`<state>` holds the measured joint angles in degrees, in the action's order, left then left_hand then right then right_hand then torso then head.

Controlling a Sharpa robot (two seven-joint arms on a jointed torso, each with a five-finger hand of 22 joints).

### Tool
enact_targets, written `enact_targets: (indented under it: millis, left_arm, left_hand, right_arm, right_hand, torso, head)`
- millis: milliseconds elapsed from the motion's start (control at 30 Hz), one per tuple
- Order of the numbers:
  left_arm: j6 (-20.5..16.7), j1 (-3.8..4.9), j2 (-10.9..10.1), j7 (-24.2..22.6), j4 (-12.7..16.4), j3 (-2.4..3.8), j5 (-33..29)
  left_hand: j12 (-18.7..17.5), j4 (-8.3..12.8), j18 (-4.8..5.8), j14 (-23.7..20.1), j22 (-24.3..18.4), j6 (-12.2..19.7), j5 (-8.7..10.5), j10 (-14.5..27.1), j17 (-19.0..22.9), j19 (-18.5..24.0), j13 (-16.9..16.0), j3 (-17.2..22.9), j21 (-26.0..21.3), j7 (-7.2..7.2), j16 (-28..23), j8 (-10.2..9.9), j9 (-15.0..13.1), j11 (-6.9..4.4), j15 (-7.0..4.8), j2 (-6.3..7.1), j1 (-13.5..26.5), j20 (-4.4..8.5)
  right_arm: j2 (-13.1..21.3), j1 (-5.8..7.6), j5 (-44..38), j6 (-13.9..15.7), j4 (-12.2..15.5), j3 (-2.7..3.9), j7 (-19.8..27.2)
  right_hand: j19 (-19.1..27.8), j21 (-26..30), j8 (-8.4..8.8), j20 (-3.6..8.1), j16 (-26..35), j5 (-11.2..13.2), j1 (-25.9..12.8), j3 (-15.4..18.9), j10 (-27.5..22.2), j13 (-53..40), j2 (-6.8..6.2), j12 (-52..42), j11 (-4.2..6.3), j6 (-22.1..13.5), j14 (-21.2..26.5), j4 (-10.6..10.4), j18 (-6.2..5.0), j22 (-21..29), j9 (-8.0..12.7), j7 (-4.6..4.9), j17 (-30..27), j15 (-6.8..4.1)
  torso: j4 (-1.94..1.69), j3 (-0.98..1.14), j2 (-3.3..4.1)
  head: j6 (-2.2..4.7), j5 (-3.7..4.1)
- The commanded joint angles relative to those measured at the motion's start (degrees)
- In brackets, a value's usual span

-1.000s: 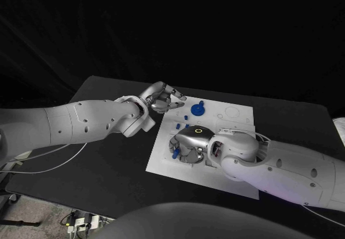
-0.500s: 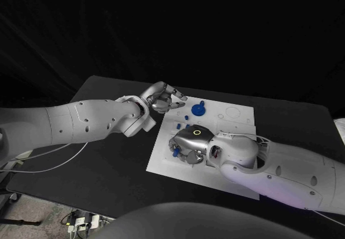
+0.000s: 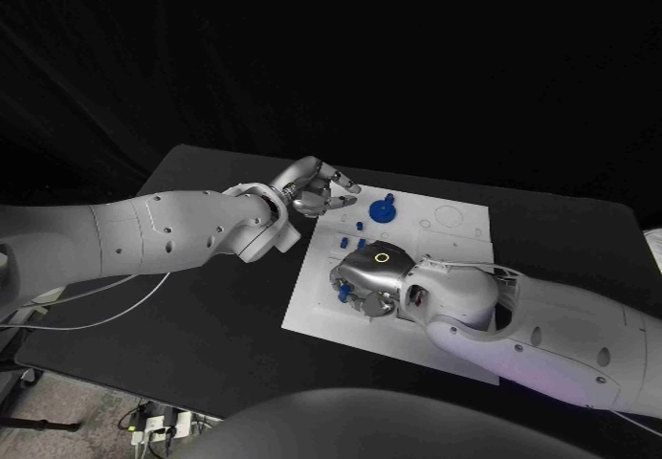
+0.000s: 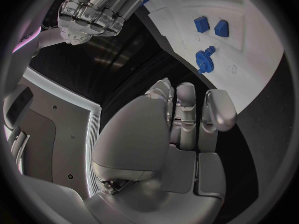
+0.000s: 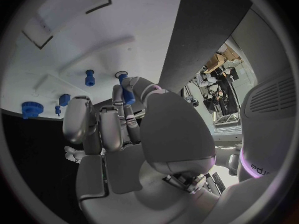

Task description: Assemble the parts on the task board

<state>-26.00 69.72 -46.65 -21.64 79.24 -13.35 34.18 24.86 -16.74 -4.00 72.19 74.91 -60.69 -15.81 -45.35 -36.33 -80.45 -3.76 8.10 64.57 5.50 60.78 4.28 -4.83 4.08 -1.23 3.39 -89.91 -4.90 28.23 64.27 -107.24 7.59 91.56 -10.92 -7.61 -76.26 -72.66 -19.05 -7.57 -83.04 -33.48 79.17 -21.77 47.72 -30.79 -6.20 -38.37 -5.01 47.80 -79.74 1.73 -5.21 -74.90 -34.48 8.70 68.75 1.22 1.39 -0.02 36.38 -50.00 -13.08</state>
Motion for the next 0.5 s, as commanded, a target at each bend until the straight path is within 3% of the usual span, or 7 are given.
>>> enact_targets:
  millis: [33,500]
  left_arm:
    - [0.8,0.0,0.2,-0.2,0.1,0.04,0.1]
    - [0.9,0.0,0.2,0.1,0.0,0.04,0.1]
  left_hand:
    - [0.2,0.1,-1.04,-0.3,8.2,0.0,-0.2,-0.2,0.0,0.4,0.1,0.3,-0.1,0.4,-0.2,-0.2,0.1,0.37,0.12,0.06,-0.5,-0.1]
    - [0.2,0.1,-1.06,-0.4,8.2,0.1,-0.22,-0.2,0.1,0.5,0.1,0.3,-0.2,0.39,-0.3,-0.2,0.1,0.39,0.12,0.03,-0.5,-0.11]
  right_arm:
    - [0.2,-0.07,-1.9,-0.5,0.1,0.0,-0.9]
    - [0.7,-0.14,-1.8,-0.9,0.1,-0.03,-1.1]
  right_hand:
    - [0.2,0.4,0.42,0.17,0.1,0.2,-0.1,-0.1,0.3,0.0,-0.26,0.3,0.06,0.5,0.2,0.3,0.51,-9.0,0.1,-0.14,-0.2,-0.08]
    - [0.7,0.9,0.98,0.2,0.4,0.6,-0.3,-0.4,0.2,0.1,-0.37,0.6,0.05,0.4,0.7,0.5,0.39,-8.8,0.4,-0.14,-0.8,-0.07]
  torso:
    - [0.07,-0.03,0.01]
    - [0.01,-0.03,0.0]
  head:
    - [0.0,0.04]
    - [0.0,-0.03]
